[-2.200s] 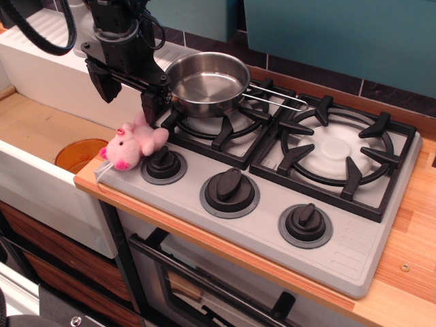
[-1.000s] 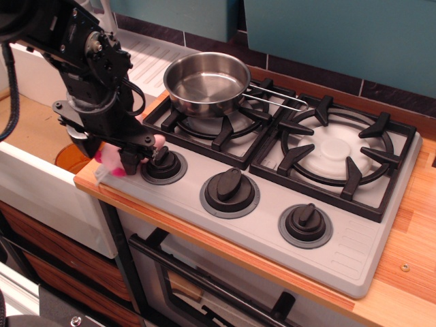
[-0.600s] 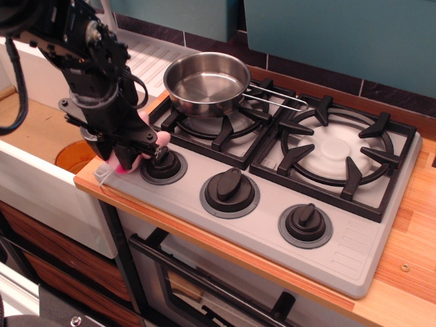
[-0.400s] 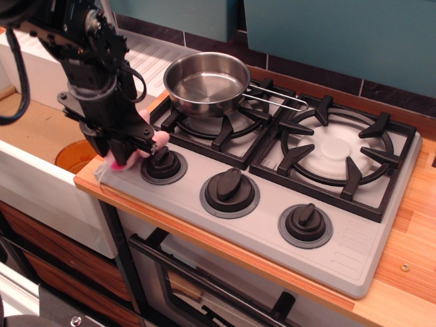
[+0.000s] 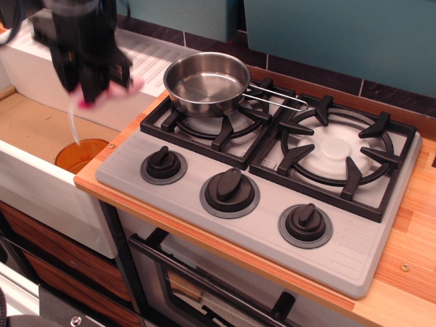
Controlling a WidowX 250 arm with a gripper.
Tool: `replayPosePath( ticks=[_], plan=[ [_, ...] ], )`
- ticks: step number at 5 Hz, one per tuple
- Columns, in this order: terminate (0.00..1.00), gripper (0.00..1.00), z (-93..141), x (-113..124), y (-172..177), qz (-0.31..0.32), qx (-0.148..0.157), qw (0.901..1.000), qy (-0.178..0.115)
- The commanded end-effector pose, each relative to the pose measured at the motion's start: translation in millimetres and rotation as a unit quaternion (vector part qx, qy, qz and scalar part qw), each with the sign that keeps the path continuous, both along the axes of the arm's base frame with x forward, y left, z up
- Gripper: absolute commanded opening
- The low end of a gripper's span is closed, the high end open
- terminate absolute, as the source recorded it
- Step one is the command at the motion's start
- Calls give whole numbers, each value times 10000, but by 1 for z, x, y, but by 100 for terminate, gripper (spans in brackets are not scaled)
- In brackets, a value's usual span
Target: Put stuffedpig in pan
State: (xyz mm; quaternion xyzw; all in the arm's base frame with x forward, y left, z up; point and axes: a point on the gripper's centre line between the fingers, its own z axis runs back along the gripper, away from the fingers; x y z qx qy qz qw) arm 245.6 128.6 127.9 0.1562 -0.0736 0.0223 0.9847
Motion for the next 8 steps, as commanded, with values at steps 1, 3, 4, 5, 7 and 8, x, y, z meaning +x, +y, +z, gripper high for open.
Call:
replayPosePath(
  ticks=[1, 3, 4, 5, 7, 8],
  plan=[
    [0, 0, 53, 41, -9, -233, 25, 9996, -136],
    [0, 0, 31, 84, -23, -451, -250, 9982, -302],
    [0, 0, 17, 96, -32, -495, -349, 9974, -382],
    [0, 0, 4, 103, -39, -499, -349, 9968, -521],
    [0, 100, 0, 104, -40, -566, -367, 9957, -631],
    [0, 100, 2, 102, -43, -505, -338, 9962, -623]
  ],
)
